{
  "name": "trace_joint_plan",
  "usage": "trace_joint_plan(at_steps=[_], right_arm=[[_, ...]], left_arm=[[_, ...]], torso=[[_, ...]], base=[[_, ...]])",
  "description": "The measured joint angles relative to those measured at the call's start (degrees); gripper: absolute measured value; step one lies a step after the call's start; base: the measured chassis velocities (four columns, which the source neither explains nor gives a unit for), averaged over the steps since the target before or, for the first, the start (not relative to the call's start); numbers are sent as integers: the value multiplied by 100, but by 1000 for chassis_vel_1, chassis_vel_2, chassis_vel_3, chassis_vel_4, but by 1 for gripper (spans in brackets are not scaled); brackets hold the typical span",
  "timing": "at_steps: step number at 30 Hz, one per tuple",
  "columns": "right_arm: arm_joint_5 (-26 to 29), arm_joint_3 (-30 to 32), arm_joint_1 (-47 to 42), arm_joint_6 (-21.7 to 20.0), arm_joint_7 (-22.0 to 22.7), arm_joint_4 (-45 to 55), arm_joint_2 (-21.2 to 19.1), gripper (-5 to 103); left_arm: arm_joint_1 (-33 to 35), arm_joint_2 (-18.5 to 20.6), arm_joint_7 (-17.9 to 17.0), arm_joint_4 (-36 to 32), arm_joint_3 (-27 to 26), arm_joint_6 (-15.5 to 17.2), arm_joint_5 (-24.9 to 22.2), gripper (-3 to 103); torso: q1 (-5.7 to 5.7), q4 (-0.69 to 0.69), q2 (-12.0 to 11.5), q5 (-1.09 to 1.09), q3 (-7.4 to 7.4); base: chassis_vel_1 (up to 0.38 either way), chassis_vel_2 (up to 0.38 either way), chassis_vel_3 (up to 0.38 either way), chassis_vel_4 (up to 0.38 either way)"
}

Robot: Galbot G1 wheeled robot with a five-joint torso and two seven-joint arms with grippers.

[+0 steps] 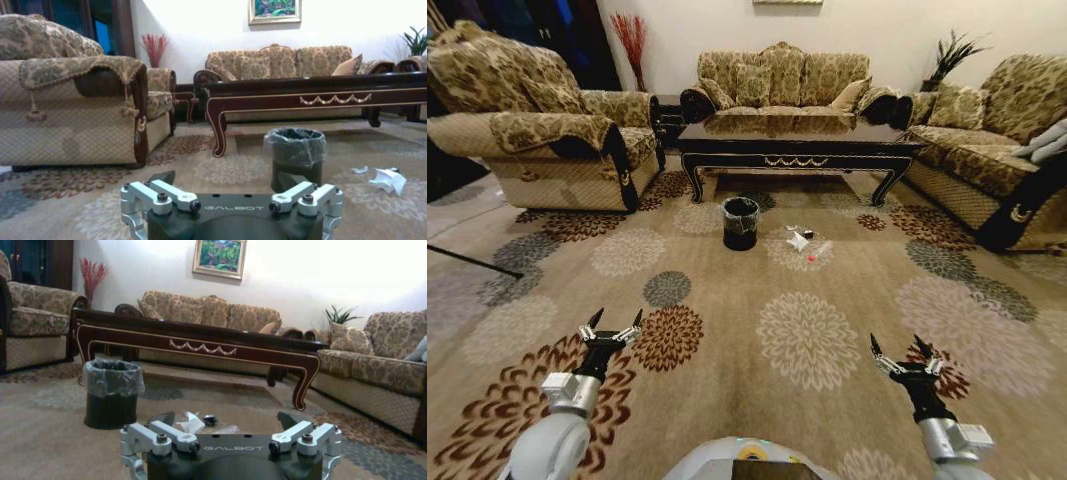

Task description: Move to the front of the table and pick up the trash from the floor, then place it into the trash bin.

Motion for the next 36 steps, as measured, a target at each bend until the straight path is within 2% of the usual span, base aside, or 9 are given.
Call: trace_joint_plan(at_steps=[36], right_arm=[[-126, -109, 18, -3, -9, -51, 19, 100]], left_arm=[[4, 2, -60, 57, -64, 20, -27, 100]], torso=[[0, 0, 4, 0, 6]], base=[[-216, 222, 214, -226]])
